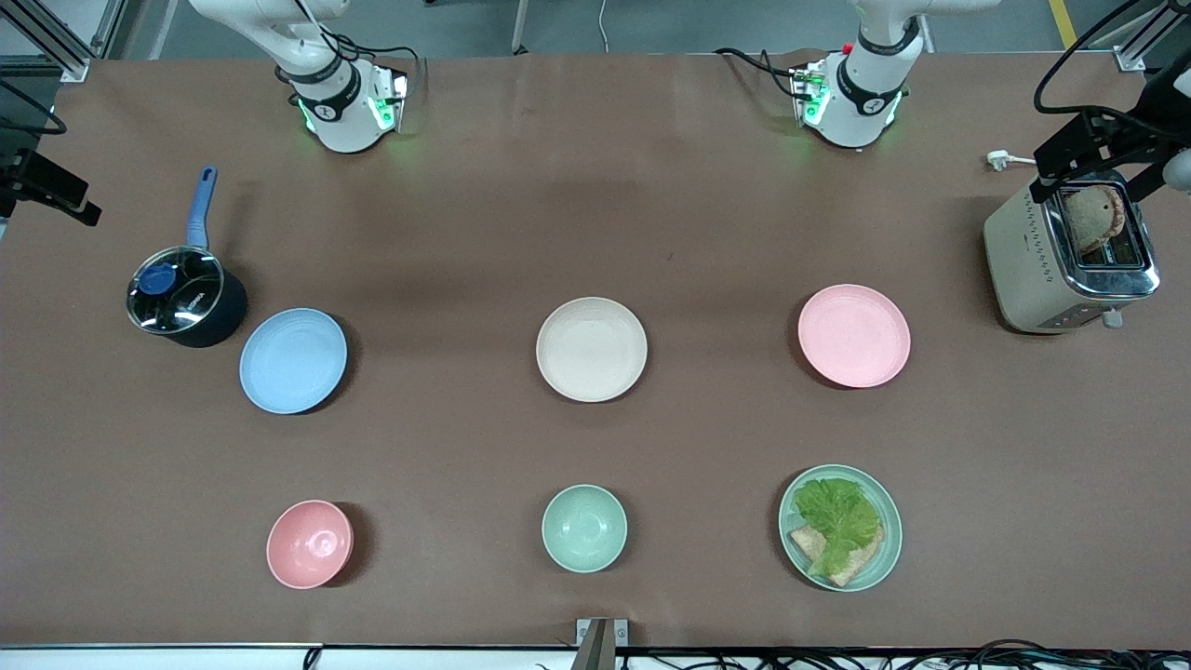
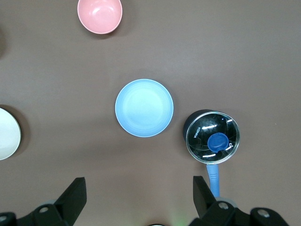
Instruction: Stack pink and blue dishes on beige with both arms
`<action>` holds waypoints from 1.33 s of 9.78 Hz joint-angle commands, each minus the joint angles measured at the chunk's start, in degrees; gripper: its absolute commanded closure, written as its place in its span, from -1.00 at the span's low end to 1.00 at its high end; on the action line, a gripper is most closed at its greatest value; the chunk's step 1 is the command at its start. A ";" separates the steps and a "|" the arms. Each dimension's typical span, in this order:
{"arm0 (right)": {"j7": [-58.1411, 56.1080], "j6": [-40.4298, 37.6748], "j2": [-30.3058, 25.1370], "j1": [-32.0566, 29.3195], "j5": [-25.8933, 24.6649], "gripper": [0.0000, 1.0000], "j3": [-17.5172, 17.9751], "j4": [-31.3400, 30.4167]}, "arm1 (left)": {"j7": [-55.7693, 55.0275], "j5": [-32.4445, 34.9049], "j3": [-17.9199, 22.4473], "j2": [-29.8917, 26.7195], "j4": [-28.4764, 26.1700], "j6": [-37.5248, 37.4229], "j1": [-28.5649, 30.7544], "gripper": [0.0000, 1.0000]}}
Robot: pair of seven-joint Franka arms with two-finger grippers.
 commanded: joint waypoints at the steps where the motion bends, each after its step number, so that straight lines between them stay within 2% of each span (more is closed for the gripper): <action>1: -0.34 -0.49 0.15 -0.30 -0.41 -1.00 0.18 0.48 | 0.39 -0.63 0.87 0.66 -6.45 3.46 0.51 -0.97; 3: -1.65 0.03 0.76 0.22 -1.02 -1.00 0.18 0.74 | 1.87 -0.80 2.97 1.10 -16.72 15.38 0.60 -0.94; 5: -1.83 1.52 3.47 -1.00 -0.33 -1.00 0.01 0.05 | 8.87 -1.51 4.55 4.86 -23.51 25.25 0.78 -0.91; 6: -2.18 5.62 4.88 -3.44 0.72 -1.00 0.00 -3.35 | 11.79 -2.99 5.69 8.10 -25.10 28.25 0.78 -0.93; 8: -5.50 17.38 7.60 -7.23 6.06 -1.00 0.00 -11.78 | 19.42 -3.53 5.71 15.56 -25.56 32.30 1.21 -1.00; 11: -15.07 30.14 15.77 -9.97 12.04 -1.00 -0.34 -19.18 | 24.64 -8.44 5.71 24.63 -26.34 37.74 1.48 -0.99; 12: -20.06 33.49 18.40 -10.49 13.55 -1.00 -1.30 -20.95 | 24.74 -8.45 5.71 26.40 -27.31 40.12 1.83 -0.87; 13: -25.25 36.04 21.39 -10.93 14.43 -1.00 -1.92 -21.66 | 24.74 -8.54 5.71 28.15 -27.67 40.84 2.35 -0.49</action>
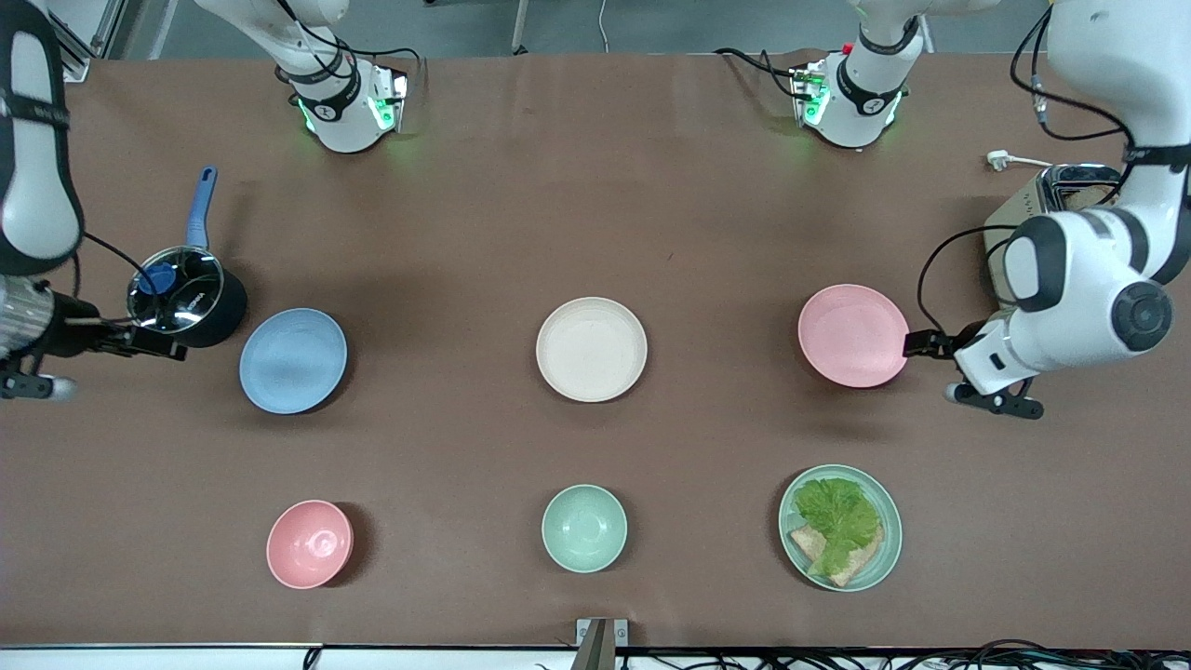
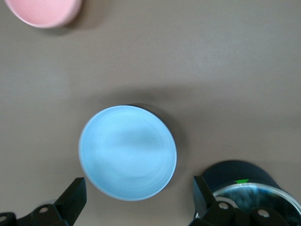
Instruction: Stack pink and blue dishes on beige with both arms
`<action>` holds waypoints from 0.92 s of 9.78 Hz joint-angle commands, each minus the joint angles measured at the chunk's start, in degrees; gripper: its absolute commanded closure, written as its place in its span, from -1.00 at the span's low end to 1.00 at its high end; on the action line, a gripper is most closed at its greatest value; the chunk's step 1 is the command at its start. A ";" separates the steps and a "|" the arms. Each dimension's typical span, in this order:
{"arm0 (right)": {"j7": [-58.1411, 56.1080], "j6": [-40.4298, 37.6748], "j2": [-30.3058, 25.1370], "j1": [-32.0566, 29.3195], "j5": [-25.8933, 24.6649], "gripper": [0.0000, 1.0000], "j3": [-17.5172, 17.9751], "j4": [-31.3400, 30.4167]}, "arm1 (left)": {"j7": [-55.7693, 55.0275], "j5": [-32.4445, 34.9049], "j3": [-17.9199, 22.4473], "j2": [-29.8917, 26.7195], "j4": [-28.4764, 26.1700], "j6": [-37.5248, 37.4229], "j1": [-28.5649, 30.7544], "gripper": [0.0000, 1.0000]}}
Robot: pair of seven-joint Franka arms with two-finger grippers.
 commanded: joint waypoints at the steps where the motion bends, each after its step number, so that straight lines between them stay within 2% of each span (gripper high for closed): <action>1: -11.19 4.63 5.37 -2.11 4.85 -1.00 -0.58 -1.63 | 1.51 -2.01 0.04 3.76 -1.53 2.02 1.13 -0.33; 2: -17.68 6.31 8.10 -3.16 9.05 -1.00 -0.76 -2.33 | 1.51 -2.28 0.04 3.86 -3.01 2.02 1.13 -0.21; 4: -22.21 8.94 9.44 -4.05 14.26 -0.98 -0.76 -5.92 | 1.51 -2.29 0.04 4.30 -4.34 2.02 1.13 0.09; 5: -24.40 11.66 9.44 -4.05 15.67 -0.88 -0.76 -8.20 | 1.51 -2.29 0.04 4.65 -4.78 2.28 1.13 0.13; 7: -25.57 12.74 10.06 -4.05 17.87 -0.56 -0.85 -10.15 | 1.51 -2.20 0.04 5.36 -5.66 4.56 1.13 0.19; 9: -25.66 12.74 10.85 -4.23 19.62 -0.28 -0.76 -11.47 | 3.34 -2.02 0.04 5.97 -5.57 4.57 1.13 0.81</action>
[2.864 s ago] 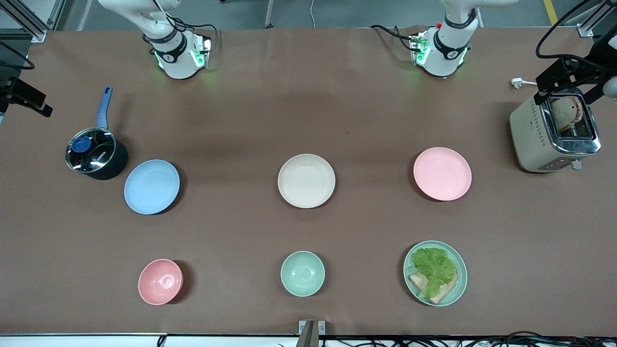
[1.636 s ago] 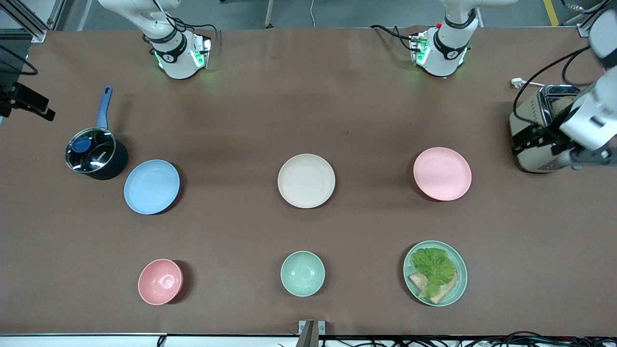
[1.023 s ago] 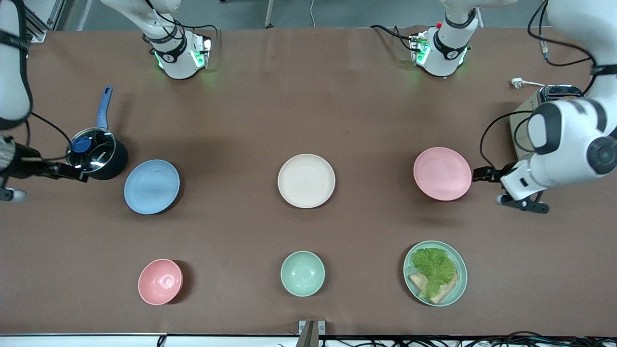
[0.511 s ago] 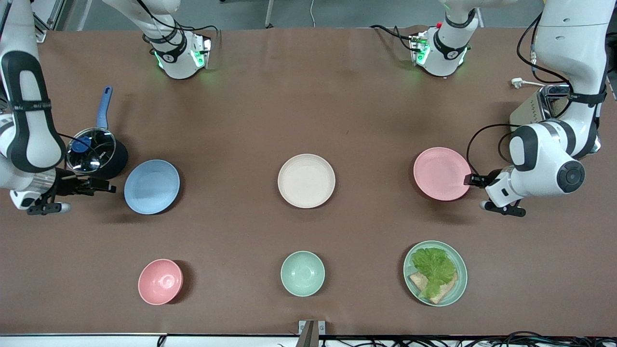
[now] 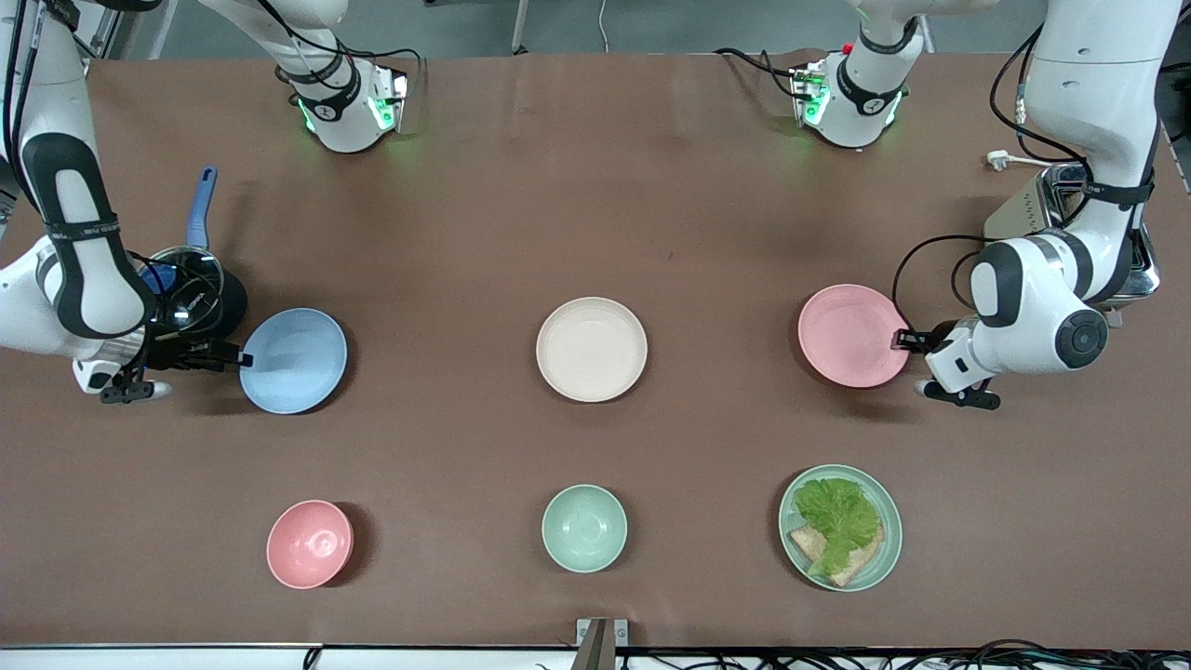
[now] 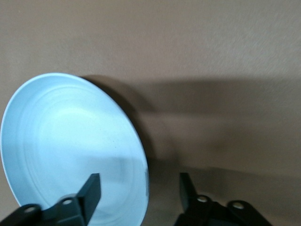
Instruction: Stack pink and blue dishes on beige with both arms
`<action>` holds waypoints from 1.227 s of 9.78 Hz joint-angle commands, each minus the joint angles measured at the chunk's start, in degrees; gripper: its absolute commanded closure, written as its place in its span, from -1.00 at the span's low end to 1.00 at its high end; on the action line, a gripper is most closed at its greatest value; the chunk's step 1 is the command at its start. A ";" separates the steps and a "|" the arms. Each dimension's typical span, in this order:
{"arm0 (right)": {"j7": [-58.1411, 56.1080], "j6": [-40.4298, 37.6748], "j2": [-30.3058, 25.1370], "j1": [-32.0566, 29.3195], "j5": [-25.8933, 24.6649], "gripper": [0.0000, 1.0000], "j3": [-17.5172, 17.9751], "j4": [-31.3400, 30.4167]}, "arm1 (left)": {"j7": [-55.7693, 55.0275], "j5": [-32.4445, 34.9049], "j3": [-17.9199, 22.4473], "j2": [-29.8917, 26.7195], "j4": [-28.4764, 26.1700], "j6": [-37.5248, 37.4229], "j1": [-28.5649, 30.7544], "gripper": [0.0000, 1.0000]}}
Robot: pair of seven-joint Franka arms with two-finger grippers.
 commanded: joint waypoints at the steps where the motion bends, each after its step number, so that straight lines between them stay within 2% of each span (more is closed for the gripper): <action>1: -1.68 0.78 -0.58 -0.56 3.67 -0.13 0.47 -2.78 | 2.71 -0.79 0.03 1.81 -0.64 1.82 0.10 0.98; 2: -1.69 0.78 -0.58 -0.64 3.85 0.12 0.56 -2.79 | 2.63 -0.79 -0.06 0.76 -0.03 1.47 -0.07 0.99; 3: -1.69 0.78 -0.58 -0.73 4.03 0.51 0.47 -2.79 | 2.98 -0.79 -0.76 -1.33 1.28 0.94 0.02 0.99; 4: -1.69 0.87 -0.14 -0.73 4.73 0.80 0.47 -2.61 | 2.20 -1.05 -2.94 -3.97 1.81 -0.45 0.19 0.99; 5: -1.34 0.52 -0.14 -0.65 5.08 0.99 0.38 -2.09 | 0.71 -2.45 -7.49 -5.73 1.65 -0.73 1.67 0.99; 7: 1.63 -1.92 -0.31 0.14 4.48 0.99 -0.06 2.37 | -9.44 -4.83 -18.55 -5.75 1.64 -0.47 2.74 0.99; 8: 6.35 -7.68 -0.40 1.10 2.47 0.99 -0.67 6.66 | -15.94 -4.75 -23.22 -4.62 1.82 1.10 2.48 0.99; 10: 18.99 -22.69 -0.40 2.34 -7.35 0.99 -0.76 18.77 | -26.50 -4.40 -30.88 -1.38 1.82 7.58 2.04 0.99; 11: 24.54 -28.08 -0.49 4.26 -8.87 0.99 -0.76 23.45 | -31.34 -4.14 -34.04 1.17 2.34 11.01 1.43 0.99; 12: 29.38 -30.05 -1.01 6.02 -8.89 0.99 -0.59 24.97 | -37.65 -3.09 -36.34 3.98 3.48 13.48 0.21 0.99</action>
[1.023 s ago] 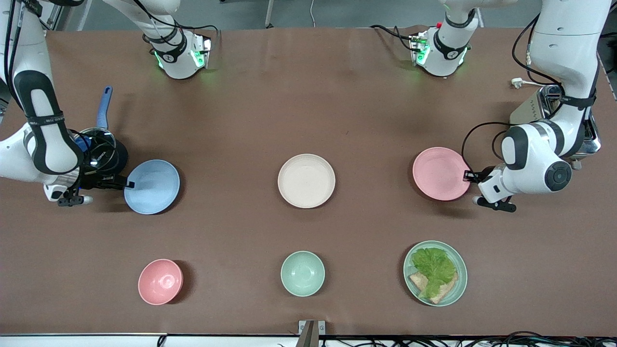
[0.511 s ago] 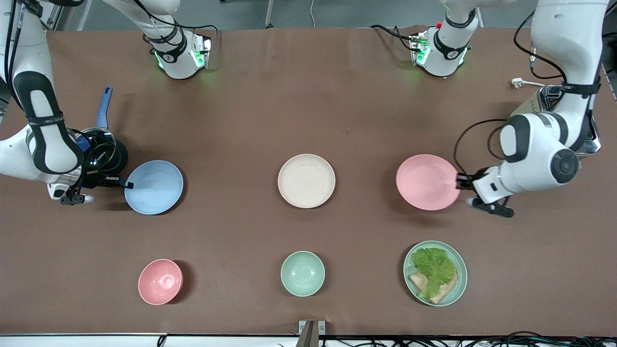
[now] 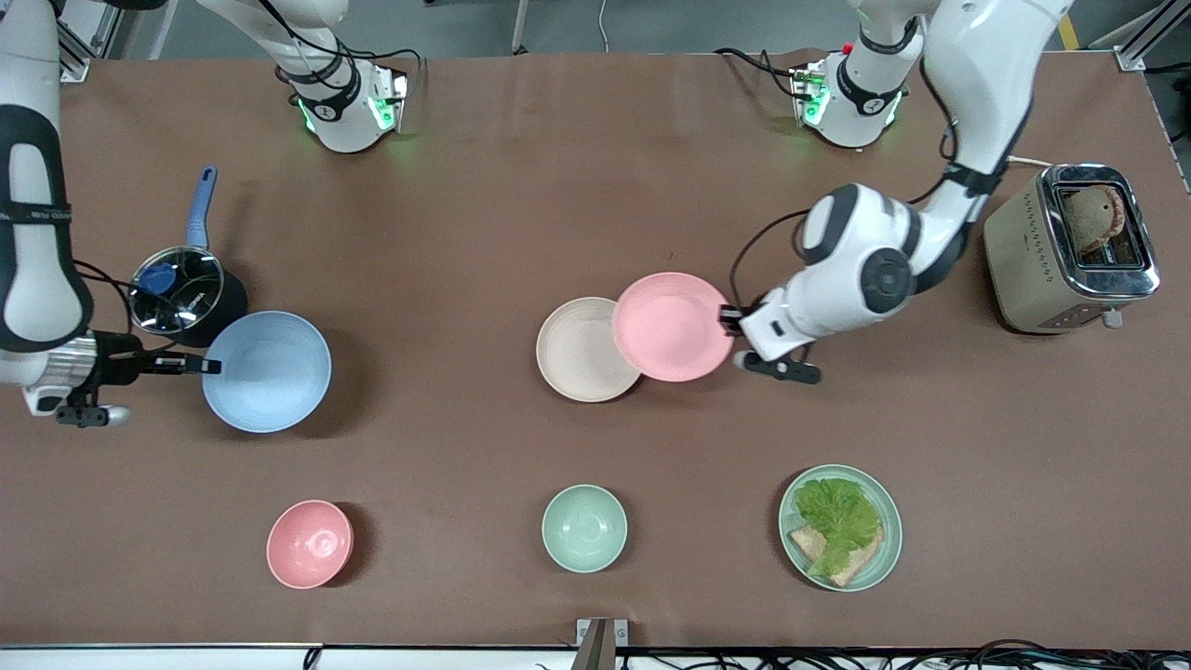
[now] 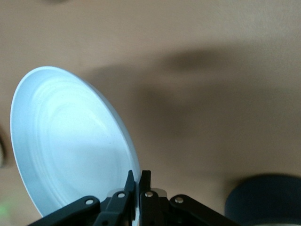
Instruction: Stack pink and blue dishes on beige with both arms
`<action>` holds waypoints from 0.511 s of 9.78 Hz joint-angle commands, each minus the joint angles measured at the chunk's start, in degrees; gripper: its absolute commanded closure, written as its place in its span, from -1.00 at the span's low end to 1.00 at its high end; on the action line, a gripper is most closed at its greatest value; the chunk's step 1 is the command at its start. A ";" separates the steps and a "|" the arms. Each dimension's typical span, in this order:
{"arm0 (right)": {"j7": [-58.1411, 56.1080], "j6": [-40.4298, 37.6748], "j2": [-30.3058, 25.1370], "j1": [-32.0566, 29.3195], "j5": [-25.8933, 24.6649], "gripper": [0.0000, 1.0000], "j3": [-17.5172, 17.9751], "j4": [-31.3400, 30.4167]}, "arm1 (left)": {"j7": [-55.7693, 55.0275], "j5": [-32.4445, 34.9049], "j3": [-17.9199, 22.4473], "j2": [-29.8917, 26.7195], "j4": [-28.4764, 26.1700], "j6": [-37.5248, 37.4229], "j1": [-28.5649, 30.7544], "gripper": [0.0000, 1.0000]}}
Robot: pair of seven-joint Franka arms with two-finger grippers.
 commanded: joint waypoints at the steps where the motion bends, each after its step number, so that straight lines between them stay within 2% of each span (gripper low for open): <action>1: 10.48 -3.40 -1.34 4.64 -1.66 0.99 -0.19 2.89 | -12.90 5.35 -2.90 7.15 2.91 4.35 -2.44 0.99; 2: 14.61 -3.49 -2.75 7.01 -1.66 0.99 -0.01 2.81 | -18.89 9.39 -2.91 8.82 4.49 4.36 -4.46 0.99; 4: 24.11 -2.70 -3.73 8.35 -2.27 0.99 5.41 2.54 | -27.70 15.55 -2.91 11.73 7.48 4.36 -7.81 0.99; 5: 28.50 -1.74 -3.99 8.35 -4.45 0.99 8.31 2.54 | -30.70 18.54 -2.91 12.35 7.58 4.45 -8.34 0.99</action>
